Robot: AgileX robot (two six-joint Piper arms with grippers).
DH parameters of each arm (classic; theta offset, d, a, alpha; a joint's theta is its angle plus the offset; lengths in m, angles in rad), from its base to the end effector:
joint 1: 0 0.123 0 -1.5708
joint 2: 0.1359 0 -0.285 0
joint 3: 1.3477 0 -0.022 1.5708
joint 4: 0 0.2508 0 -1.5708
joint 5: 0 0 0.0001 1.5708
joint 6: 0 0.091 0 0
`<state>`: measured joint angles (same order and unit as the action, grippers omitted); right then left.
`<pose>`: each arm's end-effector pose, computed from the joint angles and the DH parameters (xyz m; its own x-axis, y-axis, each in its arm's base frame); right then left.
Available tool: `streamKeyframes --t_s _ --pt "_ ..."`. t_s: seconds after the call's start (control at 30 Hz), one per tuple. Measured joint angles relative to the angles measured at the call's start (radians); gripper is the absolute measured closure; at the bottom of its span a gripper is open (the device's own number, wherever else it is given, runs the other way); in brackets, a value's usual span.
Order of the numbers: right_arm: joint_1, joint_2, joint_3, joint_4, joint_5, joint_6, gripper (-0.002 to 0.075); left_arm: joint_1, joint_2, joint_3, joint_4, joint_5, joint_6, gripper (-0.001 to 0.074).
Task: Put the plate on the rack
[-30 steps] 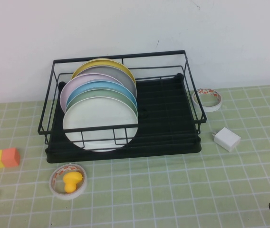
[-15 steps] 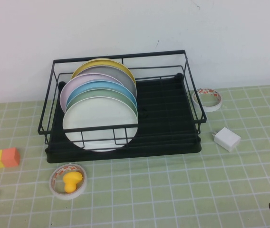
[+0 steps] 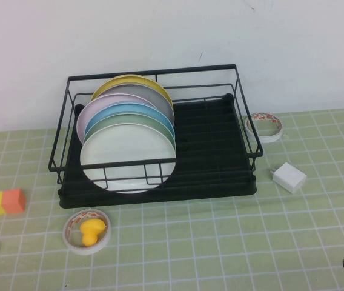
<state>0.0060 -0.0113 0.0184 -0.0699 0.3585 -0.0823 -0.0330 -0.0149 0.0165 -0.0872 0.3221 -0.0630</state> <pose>0.0529 -0.0019 0.1754 -0.2736 -0.1488 -0.9502 -0.0230 0.9887 -0.1482 0.0534 -0.0043 0.1795 -0.2393 -0.1373 -0.9612 0.0253 0.9887 -0.1476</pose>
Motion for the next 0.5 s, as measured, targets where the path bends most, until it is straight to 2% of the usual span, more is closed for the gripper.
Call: streamKeyframes --t_s 0.5 --pt "0.000 0.000 0.000 0.049 0.000 -0.052 0.0728 0.000 0.000 0.000 0.000 0.000 0.000 0.0736"
